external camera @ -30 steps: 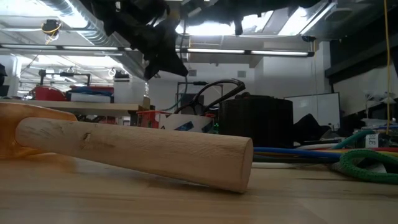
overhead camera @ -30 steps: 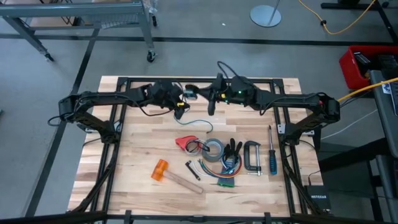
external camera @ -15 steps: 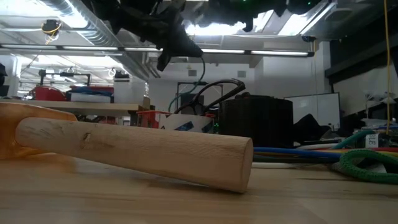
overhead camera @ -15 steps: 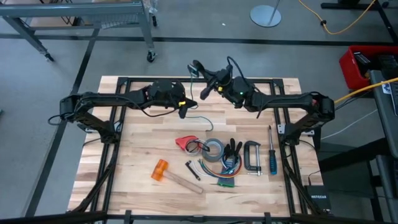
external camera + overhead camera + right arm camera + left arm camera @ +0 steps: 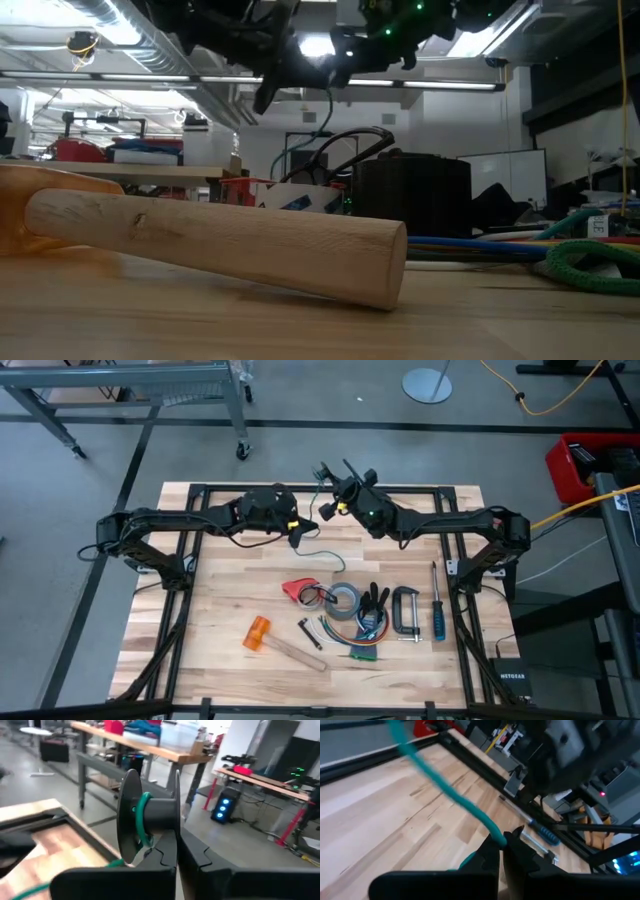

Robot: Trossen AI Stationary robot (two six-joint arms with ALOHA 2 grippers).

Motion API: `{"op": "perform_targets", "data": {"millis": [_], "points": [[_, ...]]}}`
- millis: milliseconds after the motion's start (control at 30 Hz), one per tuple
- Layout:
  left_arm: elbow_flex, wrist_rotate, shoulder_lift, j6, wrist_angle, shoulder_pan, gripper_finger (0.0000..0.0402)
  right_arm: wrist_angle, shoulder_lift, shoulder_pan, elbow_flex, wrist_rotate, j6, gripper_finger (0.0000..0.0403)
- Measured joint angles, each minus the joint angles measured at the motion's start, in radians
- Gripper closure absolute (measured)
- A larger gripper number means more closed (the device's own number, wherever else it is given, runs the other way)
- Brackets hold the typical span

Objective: Coil cords
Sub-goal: Coil the green cable wire on the black spool

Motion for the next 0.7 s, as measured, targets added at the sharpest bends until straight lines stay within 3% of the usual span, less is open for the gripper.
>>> {"op": "perform_targets", "data": {"millis": [200,567,700], "points": [[0.000,0.002,0.000,-0.014,0.058,0.002,0.0401,-0.069,0.000,0.000,0.000,-0.135,0.055,0.0402],[0.000,0.034,0.000,-0.005,-0.037,0.007,0.0401,0.008,0.000,0.000,0.000,-0.228,0.079,0.0402],[0.000,0.034,-0.015,0.024,-0.053,0.038,0.0401,-0.082,-0.001,0.000,0.000,-0.252,0.091,0.0402]]}}
